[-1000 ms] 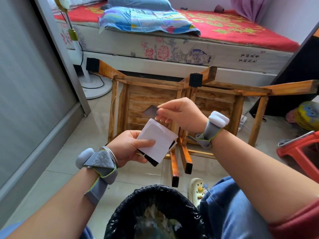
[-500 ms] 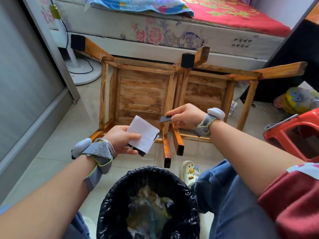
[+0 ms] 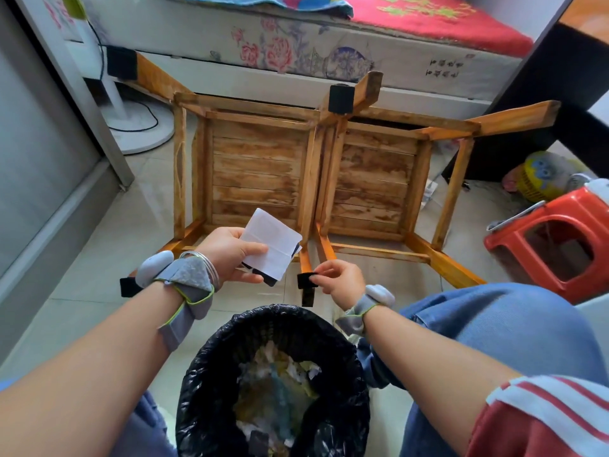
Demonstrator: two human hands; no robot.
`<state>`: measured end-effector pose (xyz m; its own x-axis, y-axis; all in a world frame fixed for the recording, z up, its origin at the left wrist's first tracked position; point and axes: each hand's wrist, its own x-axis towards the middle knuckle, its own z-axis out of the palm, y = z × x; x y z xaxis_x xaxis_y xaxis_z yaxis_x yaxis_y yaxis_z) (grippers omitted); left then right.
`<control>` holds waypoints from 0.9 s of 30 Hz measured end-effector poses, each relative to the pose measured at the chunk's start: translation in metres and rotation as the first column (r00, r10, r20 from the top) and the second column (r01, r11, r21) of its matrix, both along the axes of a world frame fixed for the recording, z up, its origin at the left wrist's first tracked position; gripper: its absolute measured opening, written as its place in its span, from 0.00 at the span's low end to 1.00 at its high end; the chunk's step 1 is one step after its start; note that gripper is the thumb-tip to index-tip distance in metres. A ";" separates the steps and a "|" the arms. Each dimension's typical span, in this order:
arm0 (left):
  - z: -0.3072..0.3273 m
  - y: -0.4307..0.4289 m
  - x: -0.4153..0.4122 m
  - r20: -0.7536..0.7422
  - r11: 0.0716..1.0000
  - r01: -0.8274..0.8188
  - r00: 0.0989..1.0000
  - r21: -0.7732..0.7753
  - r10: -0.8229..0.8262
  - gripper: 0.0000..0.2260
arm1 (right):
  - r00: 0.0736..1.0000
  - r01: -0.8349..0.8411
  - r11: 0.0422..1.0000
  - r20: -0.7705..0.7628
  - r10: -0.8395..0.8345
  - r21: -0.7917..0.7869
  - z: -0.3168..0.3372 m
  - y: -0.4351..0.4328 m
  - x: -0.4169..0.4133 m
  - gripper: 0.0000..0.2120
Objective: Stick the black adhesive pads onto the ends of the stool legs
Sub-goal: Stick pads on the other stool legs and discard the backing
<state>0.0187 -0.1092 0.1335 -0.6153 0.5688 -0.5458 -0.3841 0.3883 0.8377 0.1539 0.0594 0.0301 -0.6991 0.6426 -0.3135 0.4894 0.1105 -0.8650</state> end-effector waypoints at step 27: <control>-0.009 0.004 0.007 0.000 0.998 0.036 0.999 -0.048 -0.036 0.12 | 0.996 0.069 0.997 0.059 -0.068 -0.024 -0.026 -0.013 0.015 0.10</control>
<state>0.0258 -0.1048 0.1246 -0.5957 0.5637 -0.5722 -0.3685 0.4411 0.8183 0.1691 0.0468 0.0040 -0.6337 0.6796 -0.3696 0.5447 0.0527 -0.8370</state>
